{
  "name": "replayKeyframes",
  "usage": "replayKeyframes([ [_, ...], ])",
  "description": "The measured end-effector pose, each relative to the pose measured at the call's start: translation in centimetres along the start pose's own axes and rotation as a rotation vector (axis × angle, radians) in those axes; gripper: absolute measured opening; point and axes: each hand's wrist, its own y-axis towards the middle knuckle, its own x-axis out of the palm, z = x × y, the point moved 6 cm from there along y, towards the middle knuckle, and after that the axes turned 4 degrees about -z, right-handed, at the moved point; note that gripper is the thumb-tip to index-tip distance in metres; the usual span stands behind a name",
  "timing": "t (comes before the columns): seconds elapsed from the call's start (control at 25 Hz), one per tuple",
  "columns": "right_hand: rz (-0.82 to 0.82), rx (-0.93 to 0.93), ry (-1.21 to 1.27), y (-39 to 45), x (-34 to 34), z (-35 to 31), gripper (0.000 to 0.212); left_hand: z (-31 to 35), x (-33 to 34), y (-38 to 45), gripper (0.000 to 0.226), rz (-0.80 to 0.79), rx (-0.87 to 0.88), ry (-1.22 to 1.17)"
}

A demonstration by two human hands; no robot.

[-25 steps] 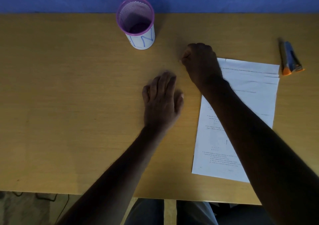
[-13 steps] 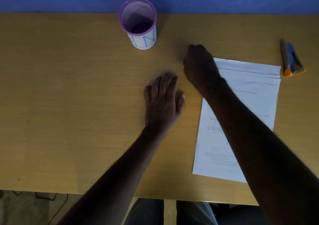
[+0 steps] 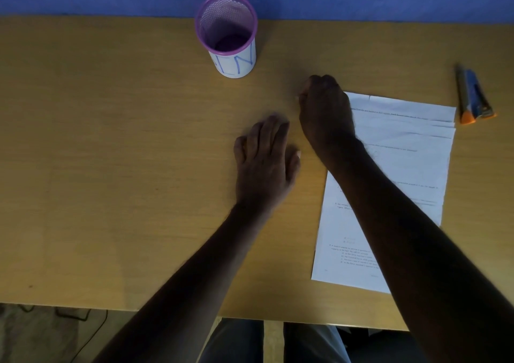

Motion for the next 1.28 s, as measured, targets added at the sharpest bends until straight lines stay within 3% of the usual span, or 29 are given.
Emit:
replayKeyframes([
  [0.28, -0.060, -0.057, -0.101, -0.3, 0.8, -0.8, 0.038, 0.0, 0.0, 0.0, 0.059, -0.003, 0.003, 0.001],
  [0.56, 0.018, -0.094, -0.179, -1.4, 1.5, -1.5, 0.037, 0.0, -0.1, -0.1, 0.056, 0.011, 0.003, -0.008],
  [1.08, -0.027, 0.006, 0.361, 0.8, -1.8, 1.1, 0.014, 0.1, -0.2, -0.1, 0.057, -0.013, -0.014, -0.017],
  [1.16, 0.056, -0.057, 0.468, 1.1, -3.5, -0.8, 0.014, 0.2, -0.2, 0.0, 0.058, -0.021, -0.020, -0.019],
  [1.28, 0.219, -0.314, 0.508, 1.9, -6.6, -5.9, 0.016, 0.1, 0.0, 0.0, 0.059, -0.035, -0.024, -0.025],
])
